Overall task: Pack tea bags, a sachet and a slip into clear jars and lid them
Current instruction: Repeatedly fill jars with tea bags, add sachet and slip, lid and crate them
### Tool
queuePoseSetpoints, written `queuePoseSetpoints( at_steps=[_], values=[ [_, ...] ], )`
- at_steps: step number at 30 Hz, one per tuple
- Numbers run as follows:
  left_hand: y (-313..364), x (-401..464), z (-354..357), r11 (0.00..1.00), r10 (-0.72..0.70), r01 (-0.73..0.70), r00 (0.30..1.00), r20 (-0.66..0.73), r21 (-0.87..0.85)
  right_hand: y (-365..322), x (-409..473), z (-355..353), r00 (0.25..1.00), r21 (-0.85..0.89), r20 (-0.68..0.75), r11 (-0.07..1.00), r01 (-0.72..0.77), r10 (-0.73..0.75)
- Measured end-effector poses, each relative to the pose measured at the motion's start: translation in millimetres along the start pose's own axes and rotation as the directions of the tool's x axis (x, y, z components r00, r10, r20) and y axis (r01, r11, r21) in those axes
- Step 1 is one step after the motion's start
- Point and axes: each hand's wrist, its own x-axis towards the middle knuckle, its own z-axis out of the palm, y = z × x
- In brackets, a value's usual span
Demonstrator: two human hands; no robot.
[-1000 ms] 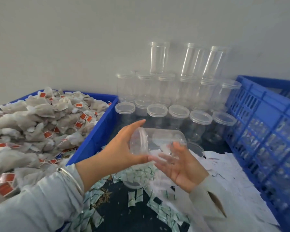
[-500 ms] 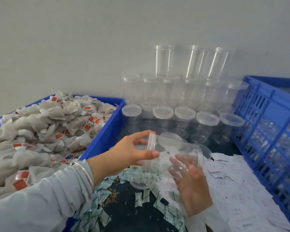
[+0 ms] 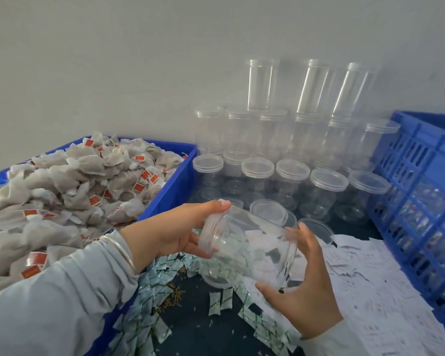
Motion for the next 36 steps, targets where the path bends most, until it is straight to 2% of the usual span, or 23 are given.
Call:
queuePoseSetpoints(
  at_steps=[3, 6, 12, 17, 19, 20, 22, 24, 26, 28, 29, 31, 33, 34, 36],
  values=[
    [-0.7, -1.3, -0.3, 0.997, -0.077, 0.076, 0.997, -0.005, -0.028, 2.2, 2.4, 3.2, 0.976, -0.257, -0.024, 0.944, 0.205, -0.218],
    [-0.4, -2.8, 3.8, 0.990, -0.128, 0.130, 0.991, 0.031, -0.051, 2.5, 4.0, 6.9, 0.940, -0.373, -0.097, 0.887, 0.271, -0.328],
    [3.8, -6.8, 6.3, 0.957, -0.264, 0.279, 0.951, 0.158, -0.082, 6.7, 2.1, 11.9, 0.920, -0.432, -0.180, 0.869, 0.243, -0.347],
    [6.1, -7.7, 5.9, 0.950, -0.298, 0.311, 0.929, 0.219, -0.026, 5.2, 1.9, 15.7, 0.890, -0.456, -0.271, 0.863, 0.217, -0.366],
    [3.8, -7.5, 9.6, 0.950, -0.299, 0.311, 0.926, 0.232, -0.019, 6.3, 1.5, 15.1, 0.908, -0.451, -0.260, 0.873, 0.185, -0.327],
    [2.0, -6.9, 10.8, 0.953, -0.292, 0.301, 0.934, 0.205, -0.017, 8.4, 0.4, 14.5, 0.933, -0.426, -0.230, 0.890, 0.160, -0.278],
    [-2.0, -4.2, 11.9, 0.975, -0.222, 0.221, 0.973, 0.057, 0.033, 12.3, -2.2, 14.1, 0.981, -0.331, -0.127, 0.939, 0.095, -0.144],
    [-4.1, -2.7, 11.8, 0.978, -0.068, 0.087, 0.992, -0.104, 0.189, 12.2, -3.4, 13.7, 0.999, -0.218, -0.029, 0.976, 0.028, -0.035],
    [-3.6, -3.2, 12.1, 0.937, 0.090, -0.027, 0.982, -0.165, 0.348, 10.3, -3.8, 13.3, 1.000, -0.151, 0.007, 0.988, 0.019, -0.018],
    [-4.7, -3.2, 11.6, 0.837, 0.262, -0.149, 0.954, -0.146, 0.526, 7.2, -4.3, 12.7, 0.999, -0.143, -0.005, 0.989, 0.032, -0.033],
    [-5.8, -4.3, 11.9, 0.738, 0.365, -0.221, 0.925, -0.102, 0.638, 5.3, -4.3, 12.4, 1.000, -0.140, -0.011, 0.990, 0.025, -0.027],
    [-8.1, -9.7, 13.8, 0.448, 0.537, -0.341, 0.842, 0.056, 0.826, 2.4, -3.6, 12.9, 1.000, -0.137, -0.004, 0.991, 0.001, -0.001],
    [-8.7, -14.7, 18.1, 0.153, 0.626, -0.431, 0.739, 0.250, 0.889, 0.6, -3.4, 14.0, 1.000, -0.165, 0.028, 0.986, 0.004, 0.001],
    [-8.3, -16.9, 21.6, 0.064, 0.639, -0.464, 0.699, 0.321, 0.883, 0.7, -3.5, 14.6, 0.999, -0.184, 0.045, 0.983, 0.022, -0.014],
    [-9.2, -19.8, 28.4, 0.002, 0.642, -0.525, 0.653, 0.402, 0.851, 2.0, -4.3, 16.5, 0.997, -0.182, 0.073, 0.983, 0.024, -0.011]
  ],
)
